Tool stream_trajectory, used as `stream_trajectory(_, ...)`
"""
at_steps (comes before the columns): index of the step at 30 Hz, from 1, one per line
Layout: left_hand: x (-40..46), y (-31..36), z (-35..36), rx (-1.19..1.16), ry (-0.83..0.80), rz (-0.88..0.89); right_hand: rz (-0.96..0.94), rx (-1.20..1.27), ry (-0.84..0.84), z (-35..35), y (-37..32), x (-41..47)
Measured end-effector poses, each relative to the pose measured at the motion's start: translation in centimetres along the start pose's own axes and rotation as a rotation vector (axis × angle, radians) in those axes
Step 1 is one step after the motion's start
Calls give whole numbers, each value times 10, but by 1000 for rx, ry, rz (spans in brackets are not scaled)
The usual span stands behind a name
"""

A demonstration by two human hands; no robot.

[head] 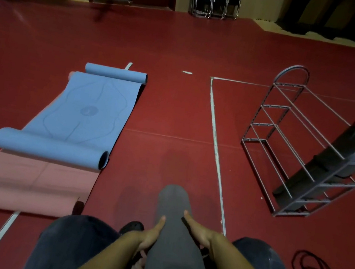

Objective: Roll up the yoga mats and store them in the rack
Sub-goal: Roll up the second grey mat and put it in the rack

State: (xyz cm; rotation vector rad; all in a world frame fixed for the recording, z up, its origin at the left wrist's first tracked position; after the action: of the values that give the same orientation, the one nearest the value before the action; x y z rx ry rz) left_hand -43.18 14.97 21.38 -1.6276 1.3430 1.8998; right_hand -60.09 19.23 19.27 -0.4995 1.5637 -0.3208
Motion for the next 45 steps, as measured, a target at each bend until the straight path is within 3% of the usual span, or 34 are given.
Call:
stream_trajectory(5,53,-21,10,-433,-45,28,-66,265,-30,7,33,50)
stream_trajectory(9,56,-15,10,-653,-108,75,-30,280,45,15,49,74)
stream_trajectory(13,64,-11,9,-572,-122,100,26,217,196,-7,100,155)
stream_trajectory(20,68,-2,8,-593,6,98,-153,288,359,-5,43,55)
stream_trajectory(22,68,6,6,-596,134,188,-239,294,398,-13,30,38)
stream_trajectory(29,60,64,-3,-510,232,637,-444,200,309,-77,-25,-3)
stream_trajectory(35,72,129,2,-380,40,873,-618,66,221,-151,-49,-17)
stream_trajectory(41,124,164,64,-608,54,841,-677,121,316,-217,-26,3)
stream_trajectory(45,164,170,113,-732,-37,856,-624,131,350,-259,15,31)
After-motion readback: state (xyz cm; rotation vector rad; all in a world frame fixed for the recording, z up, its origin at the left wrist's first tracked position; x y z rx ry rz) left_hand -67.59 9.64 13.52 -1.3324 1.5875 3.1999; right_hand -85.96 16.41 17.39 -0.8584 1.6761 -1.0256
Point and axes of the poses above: each hand's wrist, its own x-axis towards the middle knuckle, its own z-axis out of the palm, y = z × x, the point moved 2 cm from there along x, towards the middle knuckle, and after that the axes turned 3 degrees about -y, right-handed, at the moved point
